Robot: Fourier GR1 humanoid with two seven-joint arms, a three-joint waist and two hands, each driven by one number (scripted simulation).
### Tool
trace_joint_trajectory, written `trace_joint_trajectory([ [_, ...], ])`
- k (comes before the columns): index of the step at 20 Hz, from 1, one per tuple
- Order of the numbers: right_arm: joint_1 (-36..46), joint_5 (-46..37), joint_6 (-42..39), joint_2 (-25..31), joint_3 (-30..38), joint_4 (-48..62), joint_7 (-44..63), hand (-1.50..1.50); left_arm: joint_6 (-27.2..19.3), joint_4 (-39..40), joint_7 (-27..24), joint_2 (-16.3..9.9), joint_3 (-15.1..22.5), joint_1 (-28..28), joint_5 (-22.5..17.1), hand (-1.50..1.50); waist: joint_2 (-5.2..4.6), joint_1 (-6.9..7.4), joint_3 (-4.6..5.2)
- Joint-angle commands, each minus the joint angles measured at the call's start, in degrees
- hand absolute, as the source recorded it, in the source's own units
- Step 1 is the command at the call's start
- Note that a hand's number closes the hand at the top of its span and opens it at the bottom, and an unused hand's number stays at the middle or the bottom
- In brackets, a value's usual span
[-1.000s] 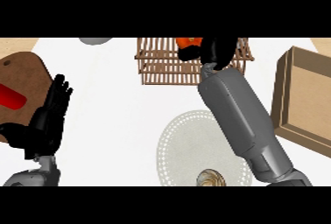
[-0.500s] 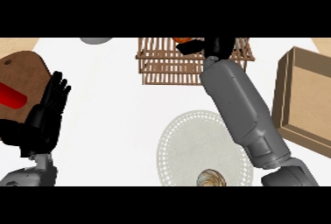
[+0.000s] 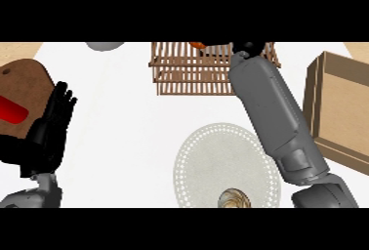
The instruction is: Pick the squash from the placemat and place it in the tiered shelf
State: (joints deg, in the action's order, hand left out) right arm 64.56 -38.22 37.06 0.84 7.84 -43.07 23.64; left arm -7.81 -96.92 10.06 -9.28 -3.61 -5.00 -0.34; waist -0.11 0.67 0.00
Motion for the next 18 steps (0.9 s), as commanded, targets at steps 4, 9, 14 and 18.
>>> trace_joint_trajectory([
  [4,-4.0,0.2,0.6,4.8,1.8,-10.3,6.2,-1.50,0.0,-5.5,5.5,-1.5,-0.7,0.5,0.0,0.00,0.58,-1.01,-0.03],
  [9,-15.4,-0.5,-3.5,6.9,0.6,-26.4,14.2,-1.50,-0.6,-1.2,-0.7,-0.5,-2.1,2.5,0.7,0.00,0.93,-2.84,0.01],
  [14,-24.9,1.2,-12.3,11.8,1.1,-44.7,22.8,-1.50,0.2,-1.4,0.1,-0.7,-3.0,2.2,-1.0,0.00,1.01,-3.29,0.01],
  [18,-34.5,8.5,-20.2,15.4,2.7,-58.9,22.3,-1.50,0.3,-0.3,-1.4,0.0,-2.1,2.6,0.1,0.00,0.65,-2.41,0.00],
])
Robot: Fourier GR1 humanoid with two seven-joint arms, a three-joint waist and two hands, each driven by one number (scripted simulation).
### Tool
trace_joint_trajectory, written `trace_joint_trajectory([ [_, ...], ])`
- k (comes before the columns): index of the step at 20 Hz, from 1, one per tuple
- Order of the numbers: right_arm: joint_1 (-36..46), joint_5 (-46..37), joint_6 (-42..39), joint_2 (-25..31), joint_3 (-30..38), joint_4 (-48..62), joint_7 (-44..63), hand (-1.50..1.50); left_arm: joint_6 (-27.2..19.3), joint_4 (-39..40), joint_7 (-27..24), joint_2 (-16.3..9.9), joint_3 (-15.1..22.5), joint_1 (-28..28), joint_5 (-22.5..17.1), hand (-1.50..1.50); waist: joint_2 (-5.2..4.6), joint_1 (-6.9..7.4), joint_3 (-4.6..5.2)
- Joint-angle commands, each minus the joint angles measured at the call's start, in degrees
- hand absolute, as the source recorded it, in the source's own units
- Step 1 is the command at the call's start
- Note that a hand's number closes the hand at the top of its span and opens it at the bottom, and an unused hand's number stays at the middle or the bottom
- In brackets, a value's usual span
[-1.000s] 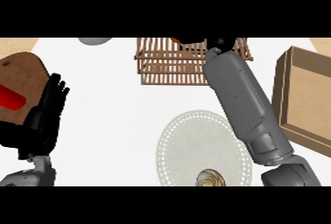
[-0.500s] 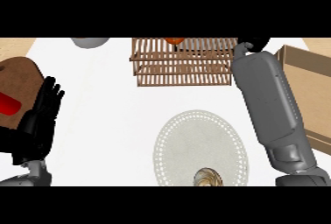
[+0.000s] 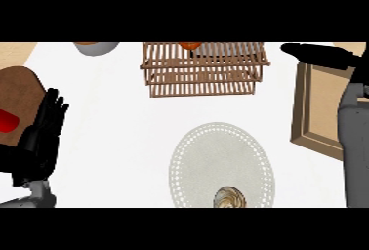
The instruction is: Pick the squash from the placemat and place it in the tiered shelf
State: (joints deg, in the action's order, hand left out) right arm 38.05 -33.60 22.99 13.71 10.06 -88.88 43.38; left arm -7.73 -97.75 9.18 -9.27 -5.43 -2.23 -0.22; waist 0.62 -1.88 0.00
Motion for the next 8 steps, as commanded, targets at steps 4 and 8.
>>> trace_joint_trajectory([
  [4,-15.3,8.0,-8.3,3.7,3.6,-21.7,3.1,-1.50,1.4,2.2,-0.7,0.2,0.0,-1.9,-0.5,0.00,-0.43,1.25,0.01],
  [8,-19.1,16.3,-10.4,5.3,9.2,-21.4,-3.9,-1.50,-0.1,2.4,-2.2,1.7,0.8,-1.0,1.4,0.00,-0.56,1.63,-0.01],
])
